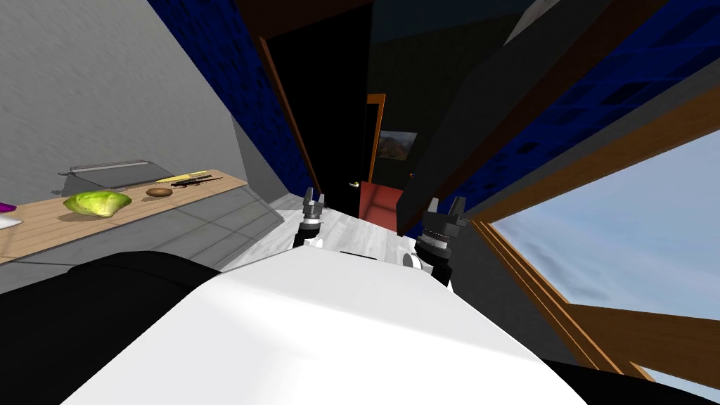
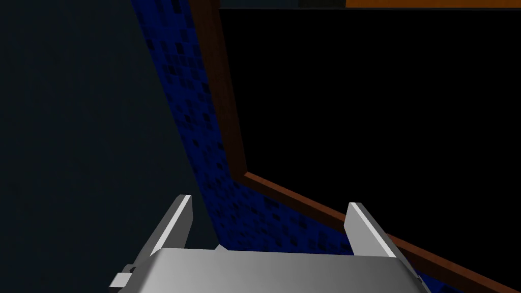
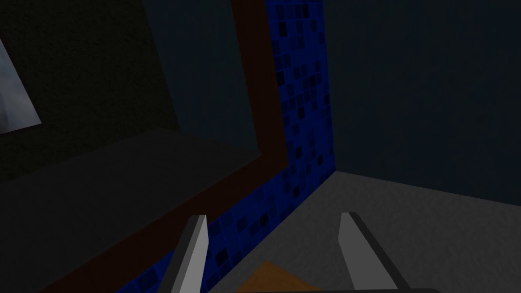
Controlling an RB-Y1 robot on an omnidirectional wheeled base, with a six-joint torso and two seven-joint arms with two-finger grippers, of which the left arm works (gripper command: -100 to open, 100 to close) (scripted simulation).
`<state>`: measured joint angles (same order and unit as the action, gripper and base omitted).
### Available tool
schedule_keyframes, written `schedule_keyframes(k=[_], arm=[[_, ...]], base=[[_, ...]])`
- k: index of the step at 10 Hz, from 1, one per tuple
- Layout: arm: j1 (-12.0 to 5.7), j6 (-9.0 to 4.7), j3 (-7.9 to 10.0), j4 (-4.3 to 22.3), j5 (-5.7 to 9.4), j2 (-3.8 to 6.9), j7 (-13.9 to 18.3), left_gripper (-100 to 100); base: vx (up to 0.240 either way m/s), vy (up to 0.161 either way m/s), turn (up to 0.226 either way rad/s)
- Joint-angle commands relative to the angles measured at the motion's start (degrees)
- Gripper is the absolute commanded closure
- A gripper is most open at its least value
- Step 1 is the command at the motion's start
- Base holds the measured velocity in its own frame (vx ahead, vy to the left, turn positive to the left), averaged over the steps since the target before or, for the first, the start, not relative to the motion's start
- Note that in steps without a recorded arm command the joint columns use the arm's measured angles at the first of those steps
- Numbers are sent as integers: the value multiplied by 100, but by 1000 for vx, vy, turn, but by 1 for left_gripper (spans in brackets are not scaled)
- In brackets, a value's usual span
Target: Push the door open
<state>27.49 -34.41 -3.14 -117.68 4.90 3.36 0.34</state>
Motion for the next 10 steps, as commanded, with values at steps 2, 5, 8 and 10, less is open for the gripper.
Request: schedule_keyframes(k=[2,5,8,10], arm=[[-127,-43,-40,438,-10,65,25,-100],[-257,-113,-93,923,-28,117,46,-100],[-362,-170,-135,1312,-42,153,63,-100],[-436,-209,-165,1587,-51,174,75,-100]], base=[[154,29,-37],[141,36,-41],[97,18,-27],[94,38,-38]])
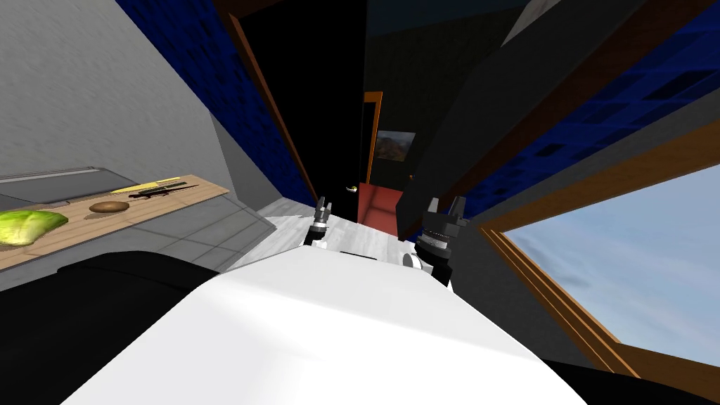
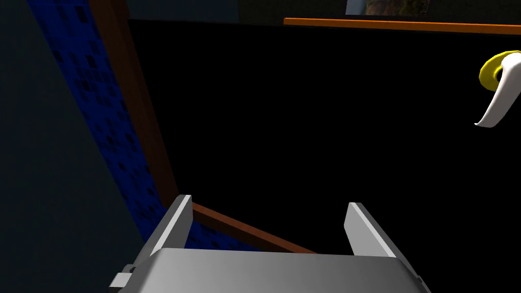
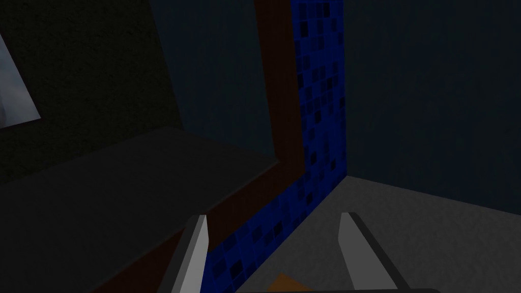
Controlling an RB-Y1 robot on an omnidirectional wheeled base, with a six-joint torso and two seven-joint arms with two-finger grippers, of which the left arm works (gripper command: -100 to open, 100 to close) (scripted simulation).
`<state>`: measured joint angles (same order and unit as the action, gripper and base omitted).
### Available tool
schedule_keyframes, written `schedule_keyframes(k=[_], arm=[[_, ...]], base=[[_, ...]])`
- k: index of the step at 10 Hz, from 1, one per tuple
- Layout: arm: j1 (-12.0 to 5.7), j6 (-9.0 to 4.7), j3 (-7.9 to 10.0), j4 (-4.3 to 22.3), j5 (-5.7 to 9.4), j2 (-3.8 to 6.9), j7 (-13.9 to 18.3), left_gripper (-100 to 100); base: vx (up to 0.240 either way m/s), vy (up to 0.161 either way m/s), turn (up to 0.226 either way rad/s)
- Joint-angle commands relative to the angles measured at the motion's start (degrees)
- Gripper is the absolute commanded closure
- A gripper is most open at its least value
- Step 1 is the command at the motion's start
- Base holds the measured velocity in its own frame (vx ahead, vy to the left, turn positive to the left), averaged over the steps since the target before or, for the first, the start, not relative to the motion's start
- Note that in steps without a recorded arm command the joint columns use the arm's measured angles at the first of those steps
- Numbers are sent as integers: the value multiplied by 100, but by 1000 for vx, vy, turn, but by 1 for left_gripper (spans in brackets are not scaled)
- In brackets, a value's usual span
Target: Push the door open
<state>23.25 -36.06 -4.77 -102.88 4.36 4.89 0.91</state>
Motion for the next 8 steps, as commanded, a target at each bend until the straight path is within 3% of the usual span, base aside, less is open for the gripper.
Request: schedule_keyframes(k=[1,8], arm=[[-49,-64,-18,245,-2,32,23,-100],[-314,-207,-126,1231,-38,93,66,-100]], base=[[112,28,-31],[99,24,-32]])
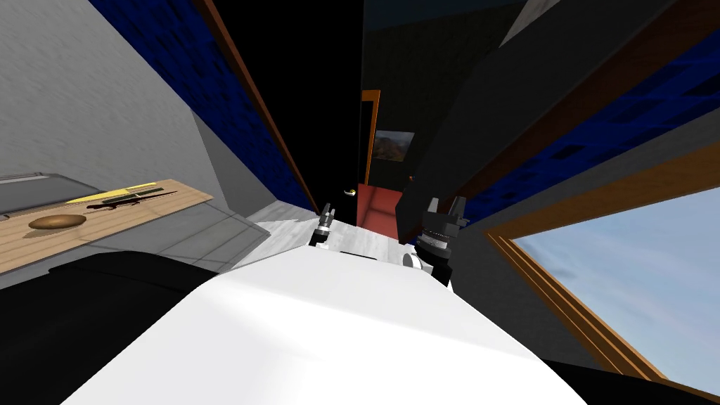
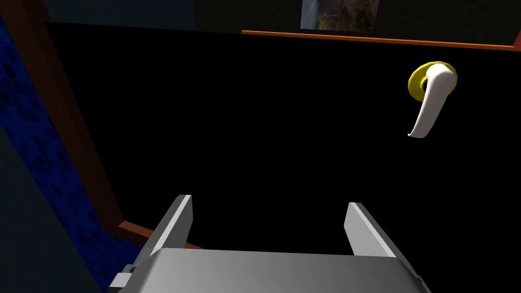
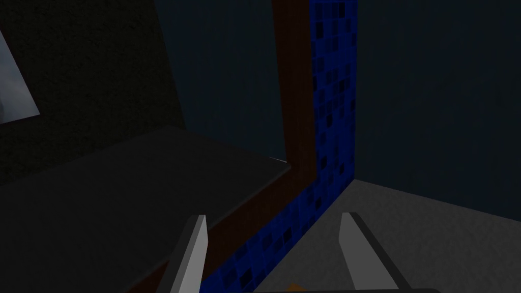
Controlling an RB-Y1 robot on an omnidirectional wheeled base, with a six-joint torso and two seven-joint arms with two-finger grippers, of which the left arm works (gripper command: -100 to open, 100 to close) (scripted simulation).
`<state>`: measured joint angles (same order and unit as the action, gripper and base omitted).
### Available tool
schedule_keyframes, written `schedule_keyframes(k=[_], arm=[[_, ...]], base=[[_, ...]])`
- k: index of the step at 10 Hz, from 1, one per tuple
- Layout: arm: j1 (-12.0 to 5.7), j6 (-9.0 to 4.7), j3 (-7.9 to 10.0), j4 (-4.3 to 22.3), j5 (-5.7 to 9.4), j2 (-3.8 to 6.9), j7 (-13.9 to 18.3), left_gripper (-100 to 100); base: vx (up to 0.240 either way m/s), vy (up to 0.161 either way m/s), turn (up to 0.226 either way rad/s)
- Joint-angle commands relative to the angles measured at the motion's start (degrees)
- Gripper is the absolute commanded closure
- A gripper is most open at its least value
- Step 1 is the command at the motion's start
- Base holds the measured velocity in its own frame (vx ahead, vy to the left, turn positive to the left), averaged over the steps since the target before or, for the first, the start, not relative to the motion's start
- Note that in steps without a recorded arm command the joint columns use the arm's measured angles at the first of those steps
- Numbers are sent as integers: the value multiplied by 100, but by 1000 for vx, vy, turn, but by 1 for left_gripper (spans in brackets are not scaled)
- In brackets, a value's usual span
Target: Push the door open
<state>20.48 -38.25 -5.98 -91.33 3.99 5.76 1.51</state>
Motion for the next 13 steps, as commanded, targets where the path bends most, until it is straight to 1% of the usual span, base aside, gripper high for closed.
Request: schedule_keyframes(k=[1,11,12,13], arm=[[-75,-8,-20,218,-6,13,13,-100],[-437,-203,-168,1566,-54,64,71,-100],[-437,-203,-168,1566,-54,64,71,-100],[-469,-221,-181,1685,-58,67,77,-100]], base=[[91,34,-35],[95,30,-31],[67,30,-14],[52,20,-18]])
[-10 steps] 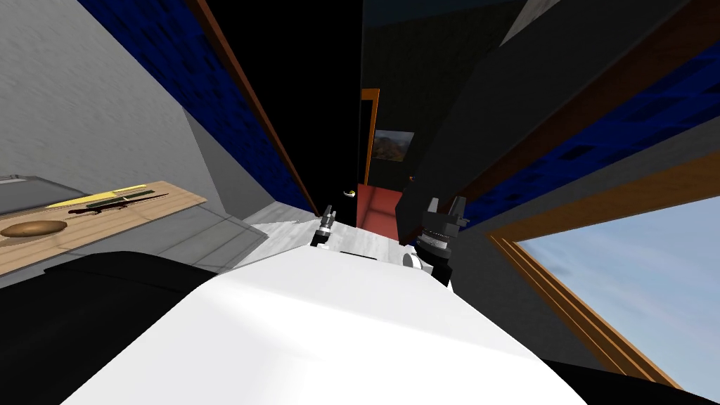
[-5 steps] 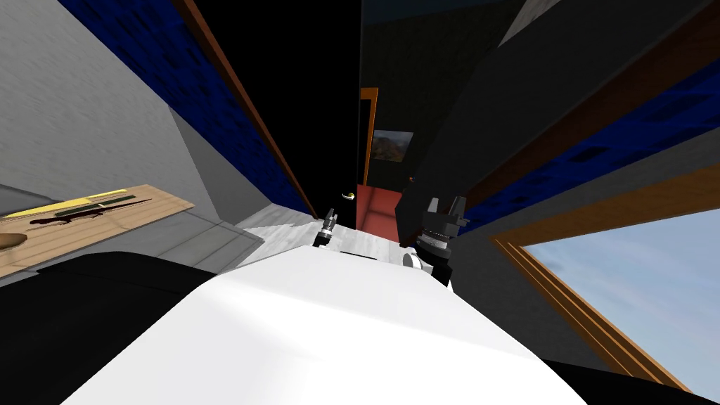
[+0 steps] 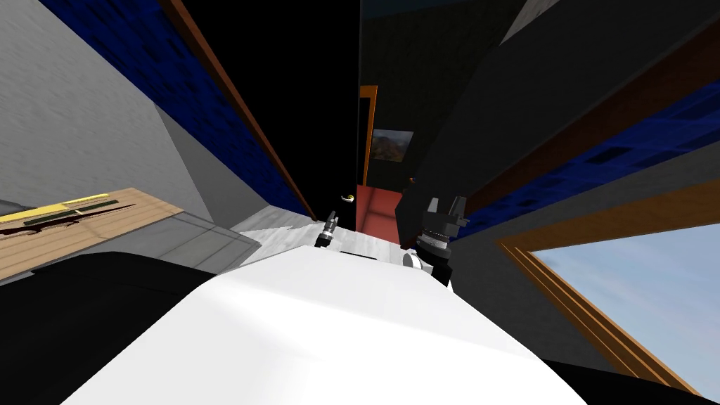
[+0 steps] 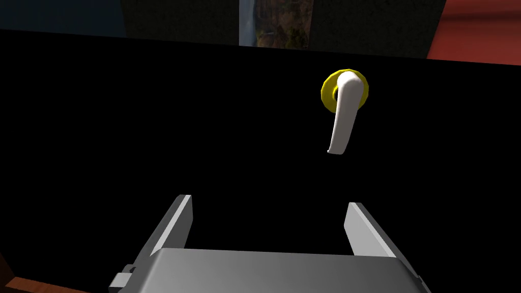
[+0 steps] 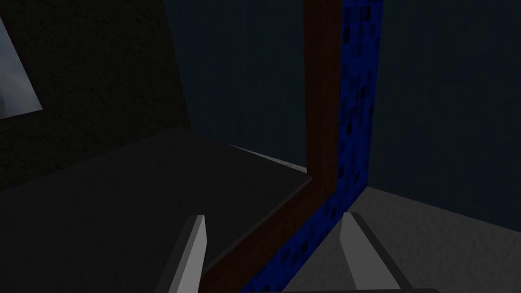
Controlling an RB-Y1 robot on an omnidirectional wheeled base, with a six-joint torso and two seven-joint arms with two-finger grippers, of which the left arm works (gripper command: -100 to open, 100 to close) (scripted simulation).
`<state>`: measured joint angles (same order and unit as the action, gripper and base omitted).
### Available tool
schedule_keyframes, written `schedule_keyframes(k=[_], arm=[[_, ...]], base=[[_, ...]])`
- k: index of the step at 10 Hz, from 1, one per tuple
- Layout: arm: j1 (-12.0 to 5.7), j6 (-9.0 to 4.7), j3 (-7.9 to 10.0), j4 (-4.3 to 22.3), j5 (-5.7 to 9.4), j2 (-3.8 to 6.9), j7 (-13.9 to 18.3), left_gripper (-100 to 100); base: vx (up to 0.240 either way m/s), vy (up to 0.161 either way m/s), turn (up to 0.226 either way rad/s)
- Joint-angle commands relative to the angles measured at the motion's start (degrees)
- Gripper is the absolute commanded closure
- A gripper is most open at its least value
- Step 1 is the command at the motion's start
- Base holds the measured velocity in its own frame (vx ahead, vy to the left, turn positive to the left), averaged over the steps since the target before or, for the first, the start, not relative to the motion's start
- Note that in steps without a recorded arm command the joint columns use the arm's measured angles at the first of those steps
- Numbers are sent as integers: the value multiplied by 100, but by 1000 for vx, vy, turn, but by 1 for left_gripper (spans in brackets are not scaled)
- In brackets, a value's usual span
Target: Push the door open
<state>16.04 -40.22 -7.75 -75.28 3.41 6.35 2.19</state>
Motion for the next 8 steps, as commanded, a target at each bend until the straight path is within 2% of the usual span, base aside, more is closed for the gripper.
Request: schedule_keyframes(k=[1,7,8], arm=[[-56,-41,-16,197,-4,11,13,-100],[-229,-135,-87,841,-27,24,41,-100],[-276,-160,-106,1015,-33,27,49,-100]], base=[[73,17,-24],[95,28,-26],[100,53,-35]])
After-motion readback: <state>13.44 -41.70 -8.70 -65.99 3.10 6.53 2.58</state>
